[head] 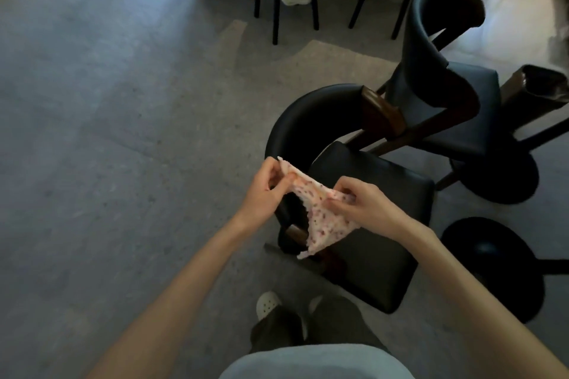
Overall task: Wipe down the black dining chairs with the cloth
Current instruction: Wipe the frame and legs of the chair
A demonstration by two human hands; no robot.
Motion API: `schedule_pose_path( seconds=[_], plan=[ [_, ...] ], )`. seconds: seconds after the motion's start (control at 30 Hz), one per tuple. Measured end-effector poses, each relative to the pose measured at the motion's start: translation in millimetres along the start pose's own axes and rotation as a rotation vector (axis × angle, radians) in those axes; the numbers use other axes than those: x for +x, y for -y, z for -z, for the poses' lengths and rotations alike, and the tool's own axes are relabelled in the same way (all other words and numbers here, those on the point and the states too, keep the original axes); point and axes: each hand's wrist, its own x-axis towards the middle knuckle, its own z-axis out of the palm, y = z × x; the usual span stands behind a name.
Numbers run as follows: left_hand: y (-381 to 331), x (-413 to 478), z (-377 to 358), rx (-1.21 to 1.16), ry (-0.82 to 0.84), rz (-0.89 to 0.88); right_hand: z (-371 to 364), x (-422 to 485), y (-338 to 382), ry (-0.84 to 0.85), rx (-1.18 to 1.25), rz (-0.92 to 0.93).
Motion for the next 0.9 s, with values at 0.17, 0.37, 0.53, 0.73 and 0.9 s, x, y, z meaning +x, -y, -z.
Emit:
schedule_pose_path(
  seconds=[0.17,0.37,0.53,0.73,0.9],
  plan=[
    [-3.3,39.2,4.5,0.027,0.016,0.048,4.0,19.6,-4.0,-0.142,0.144,-0.016],
    [-19.6,79.9,-12.5,-0.218,0.122,0.167,18.6,36.2,-32.2,-0.254,0.253,-0.119],
    [-26.1,105.4,-24.1,-0.326,0.095,0.224,44.8,42.4,-39.7,-0.208,0.261,-0.223],
    [-22.5,130.0,-18.9,0.000,-0.068,0.182,59.8,40.6,-35.9,-0.364,0.364,-0.122],
    [-32.2,149.1,-2.8,0.382,0.122,-0.138,61.1,47.6,-18.3,-0.364,0.122,-0.075]
  ],
)
